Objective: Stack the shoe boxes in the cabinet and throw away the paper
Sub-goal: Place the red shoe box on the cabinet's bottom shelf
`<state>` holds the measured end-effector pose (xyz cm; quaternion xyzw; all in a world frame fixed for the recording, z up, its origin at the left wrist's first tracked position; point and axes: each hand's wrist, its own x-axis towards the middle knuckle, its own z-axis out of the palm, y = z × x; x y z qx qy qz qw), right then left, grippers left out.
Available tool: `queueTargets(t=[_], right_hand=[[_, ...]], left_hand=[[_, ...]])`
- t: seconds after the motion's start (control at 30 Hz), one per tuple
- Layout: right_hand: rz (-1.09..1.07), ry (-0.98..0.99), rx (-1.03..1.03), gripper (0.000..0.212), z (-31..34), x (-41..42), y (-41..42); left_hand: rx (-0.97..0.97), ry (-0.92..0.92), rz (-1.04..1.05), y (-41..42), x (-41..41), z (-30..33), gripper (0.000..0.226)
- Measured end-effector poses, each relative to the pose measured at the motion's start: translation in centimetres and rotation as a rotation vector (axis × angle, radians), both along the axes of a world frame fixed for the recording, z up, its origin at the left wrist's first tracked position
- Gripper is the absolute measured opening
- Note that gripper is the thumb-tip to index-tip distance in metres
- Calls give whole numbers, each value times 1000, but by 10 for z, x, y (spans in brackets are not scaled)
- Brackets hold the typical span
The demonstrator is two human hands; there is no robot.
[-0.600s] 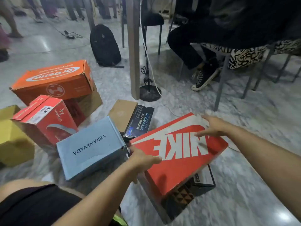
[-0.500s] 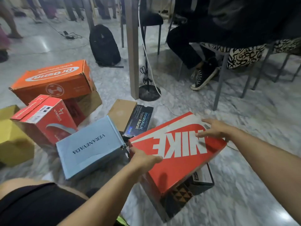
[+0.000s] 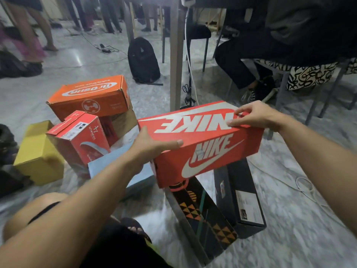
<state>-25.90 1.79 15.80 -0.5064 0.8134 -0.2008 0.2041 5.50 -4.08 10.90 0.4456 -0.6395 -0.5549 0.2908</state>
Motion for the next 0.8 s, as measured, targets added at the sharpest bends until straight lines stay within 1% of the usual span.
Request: queueTargets(t=[0.03, 0.07, 0.1, 0.13, 0.17, 0.23, 0.33, 0.37, 0.4, 0.43, 0.5, 0.53, 0.67, 0.8], right_hand=[[40, -17, -10, 80, 9, 10, -5], [75, -50, -23, 76, 18, 18, -7], [109, -77, -18, 74, 26, 25, -10], [153, -86, -6, 76, 30, 32, -15], [192, -76, -3, 83, 33, 39, -21], [242, -55, -29, 92, 39, 55, -37], [319, -55, -100, 91, 47, 82, -64], [352, -60, -115, 91, 49, 93, -74], [386, -64, -121, 92, 51, 105, -83], [401, -70, -131, 95, 52, 109, -87], [424, -87, -152, 103, 56, 119, -96], [457, -90, -162, 103, 58, 131, -102], [594, -33, -227, 85, 71, 181, -126], [704, 4, -270, 80, 81, 231, -143]], left_hand=[[-14, -11, 9, -4, 11, 10, 43], [-6, -21, -3, -9, 18, 15, 51], [-4, -48, -8, -11, 26, 23, 64], [-2, -81, 2, -15, 37, 27, 76], [-3, -116, 22, -17, 48, 33, 83], [-36, -153, 87, -21, 71, 44, 77], [-82, -173, 196, -28, 102, 56, 77], [-110, -185, 249, -28, 116, 60, 82], [-135, -191, 297, -30, 131, 64, 93], [-146, -206, 316, -32, 138, 66, 104], [-153, -242, 341, -32, 153, 73, 115], [-161, -242, 373, -31, 166, 76, 116], [-196, -249, 515, -21, 213, 91, 112], [-201, -289, 637, -1, 260, 106, 120]])
